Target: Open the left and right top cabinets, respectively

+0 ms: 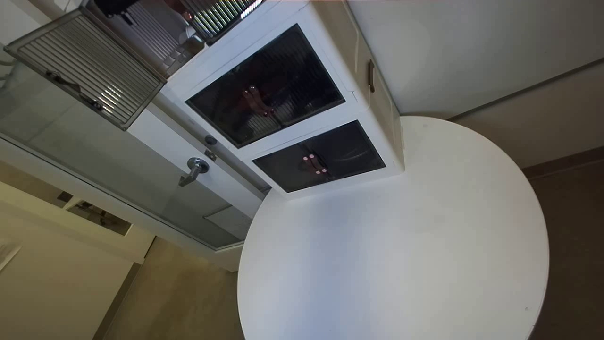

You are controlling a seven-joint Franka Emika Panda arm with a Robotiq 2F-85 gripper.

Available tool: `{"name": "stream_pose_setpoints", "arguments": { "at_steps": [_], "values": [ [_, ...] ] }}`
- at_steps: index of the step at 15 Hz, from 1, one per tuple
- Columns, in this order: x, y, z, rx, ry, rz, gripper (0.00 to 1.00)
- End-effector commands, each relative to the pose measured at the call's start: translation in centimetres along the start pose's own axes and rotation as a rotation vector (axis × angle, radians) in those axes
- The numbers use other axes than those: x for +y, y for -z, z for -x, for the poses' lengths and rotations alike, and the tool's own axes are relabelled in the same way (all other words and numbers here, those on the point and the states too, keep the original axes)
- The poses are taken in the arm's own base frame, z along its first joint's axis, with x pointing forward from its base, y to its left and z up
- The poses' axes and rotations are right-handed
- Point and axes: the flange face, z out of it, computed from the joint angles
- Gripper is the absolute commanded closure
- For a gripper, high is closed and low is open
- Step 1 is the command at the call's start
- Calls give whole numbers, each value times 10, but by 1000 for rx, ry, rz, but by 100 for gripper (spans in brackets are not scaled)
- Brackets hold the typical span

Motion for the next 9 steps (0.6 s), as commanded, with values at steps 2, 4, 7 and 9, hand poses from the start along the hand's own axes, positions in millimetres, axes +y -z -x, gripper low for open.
{"name": "stream_pose_setpoints", "arguments": {
  "at_steps": [2, 4, 7, 9],
  "values": [
    [3, 3, -2, 8, 5, 31, 0],
    [5, -1, -4, 11, 14, 28, 0],
    [12, -13, -2, 0, 18, 17, 0],
    [17, -23, 0, -8, 19, 11, 0]
  ]
}}
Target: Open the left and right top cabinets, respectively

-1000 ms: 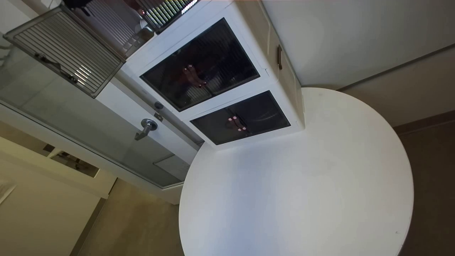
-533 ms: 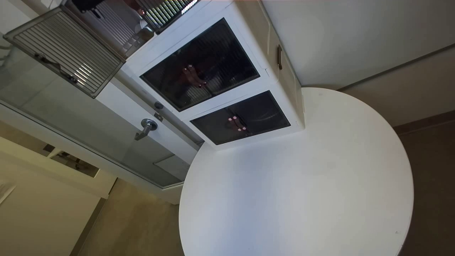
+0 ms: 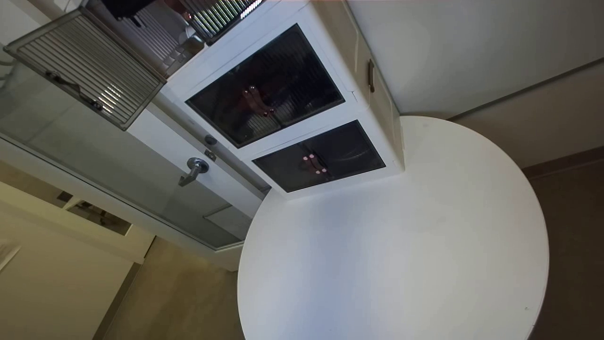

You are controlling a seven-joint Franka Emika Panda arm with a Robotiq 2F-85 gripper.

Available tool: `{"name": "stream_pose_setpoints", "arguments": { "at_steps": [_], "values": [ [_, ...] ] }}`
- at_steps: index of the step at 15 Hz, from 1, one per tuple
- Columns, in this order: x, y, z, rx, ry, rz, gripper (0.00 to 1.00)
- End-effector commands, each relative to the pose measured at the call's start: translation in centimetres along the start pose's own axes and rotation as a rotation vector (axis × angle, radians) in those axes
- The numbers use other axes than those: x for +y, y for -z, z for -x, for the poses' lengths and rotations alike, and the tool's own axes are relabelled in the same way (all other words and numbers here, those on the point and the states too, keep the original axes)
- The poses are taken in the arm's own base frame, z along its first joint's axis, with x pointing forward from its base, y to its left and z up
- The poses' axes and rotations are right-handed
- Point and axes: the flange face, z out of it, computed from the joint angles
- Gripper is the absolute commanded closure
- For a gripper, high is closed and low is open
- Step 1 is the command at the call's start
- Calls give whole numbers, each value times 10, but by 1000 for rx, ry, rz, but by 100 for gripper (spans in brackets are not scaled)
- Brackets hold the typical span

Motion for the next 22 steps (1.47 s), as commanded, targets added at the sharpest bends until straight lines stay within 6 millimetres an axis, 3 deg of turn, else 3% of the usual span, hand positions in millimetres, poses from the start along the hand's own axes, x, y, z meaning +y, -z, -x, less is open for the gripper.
{"name": "stream_pose_setpoints", "arguments": {
  "at_steps": [1, 2, 4, 13, 15, 22],
  "values": [
    [10, -18, -5, -8, 23, 7, 0],
    [13, -22, -4, -11, 25, 5, 0],
    [16, -30, -4, -12, 35, 4, 26],
    [22, -33, -12, -32, 89, 41, 94],
    [22, -34, -13, -34, 96, 53, 100],
    [9, -38, -16, -34, 122, 35, 100]
  ]
}}
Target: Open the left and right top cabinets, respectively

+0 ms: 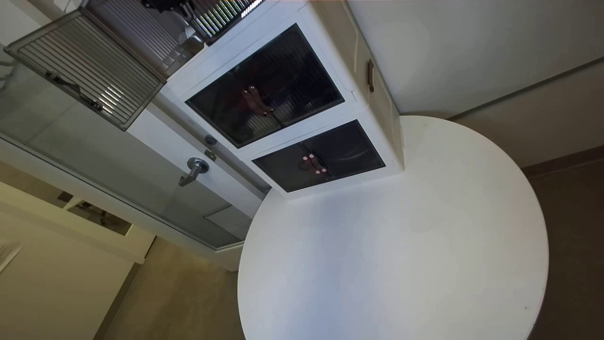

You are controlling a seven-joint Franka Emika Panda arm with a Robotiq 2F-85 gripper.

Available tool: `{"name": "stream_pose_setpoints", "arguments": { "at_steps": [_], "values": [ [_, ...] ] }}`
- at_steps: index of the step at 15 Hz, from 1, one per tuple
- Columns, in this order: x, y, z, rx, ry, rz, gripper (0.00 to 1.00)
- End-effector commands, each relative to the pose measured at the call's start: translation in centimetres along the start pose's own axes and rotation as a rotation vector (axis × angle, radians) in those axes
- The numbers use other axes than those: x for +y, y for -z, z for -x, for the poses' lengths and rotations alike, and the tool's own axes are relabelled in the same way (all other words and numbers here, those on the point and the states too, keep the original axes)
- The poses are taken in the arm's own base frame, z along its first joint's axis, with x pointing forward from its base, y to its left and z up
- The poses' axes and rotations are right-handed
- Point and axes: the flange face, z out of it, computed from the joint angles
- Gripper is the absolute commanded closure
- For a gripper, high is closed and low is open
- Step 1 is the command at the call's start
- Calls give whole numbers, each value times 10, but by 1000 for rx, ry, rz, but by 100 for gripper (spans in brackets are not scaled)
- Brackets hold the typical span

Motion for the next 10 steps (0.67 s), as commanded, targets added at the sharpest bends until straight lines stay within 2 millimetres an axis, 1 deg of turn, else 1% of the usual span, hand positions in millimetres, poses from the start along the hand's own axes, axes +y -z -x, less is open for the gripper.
{"name": "stream_pose_setpoints", "arguments": {
  "at_steps": [1, 6, 10],
  "values": [
    [-22, -17, -15, 23, 33, -46, 100],
    [-45, -27, -20, 14, 24, -116, 100],
    [-73, -37, -33, -2, 38, -168, 100]
  ]
}}
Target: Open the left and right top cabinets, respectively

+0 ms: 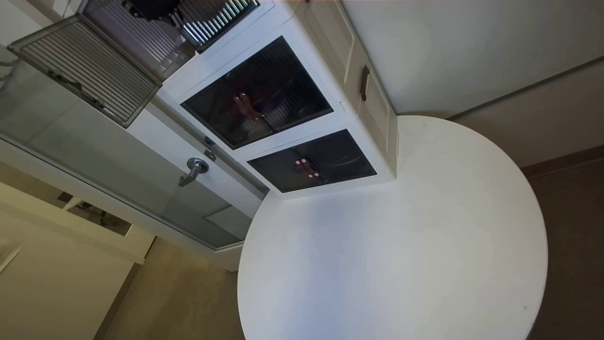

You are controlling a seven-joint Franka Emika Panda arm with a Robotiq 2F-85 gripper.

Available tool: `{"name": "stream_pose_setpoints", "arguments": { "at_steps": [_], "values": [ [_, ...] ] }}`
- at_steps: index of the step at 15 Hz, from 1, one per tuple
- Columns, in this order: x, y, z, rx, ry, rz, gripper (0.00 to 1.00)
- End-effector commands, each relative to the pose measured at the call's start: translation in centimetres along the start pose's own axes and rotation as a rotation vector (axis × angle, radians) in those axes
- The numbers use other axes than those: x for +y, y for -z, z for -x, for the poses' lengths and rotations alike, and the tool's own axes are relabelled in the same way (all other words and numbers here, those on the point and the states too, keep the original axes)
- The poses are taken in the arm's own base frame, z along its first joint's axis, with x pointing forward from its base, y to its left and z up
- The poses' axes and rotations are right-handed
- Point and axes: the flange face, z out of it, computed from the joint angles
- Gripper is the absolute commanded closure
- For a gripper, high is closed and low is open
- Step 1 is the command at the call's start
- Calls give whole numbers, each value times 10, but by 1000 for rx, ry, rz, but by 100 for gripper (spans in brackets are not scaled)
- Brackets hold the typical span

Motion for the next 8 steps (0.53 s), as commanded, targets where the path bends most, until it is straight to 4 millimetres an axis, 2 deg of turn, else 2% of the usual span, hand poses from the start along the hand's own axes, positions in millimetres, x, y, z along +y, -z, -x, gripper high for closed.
{"name": "stream_pose_setpoints", "arguments": {
  "at_steps": [1, 5, 8],
  "values": [
    [-58, -31, -26, -5, 22, -124, 100],
    [-79, -31, -28, -19, 26, -142, 100],
    [-88, -28, -25, -29, 23, -149, 100]
  ]
}}
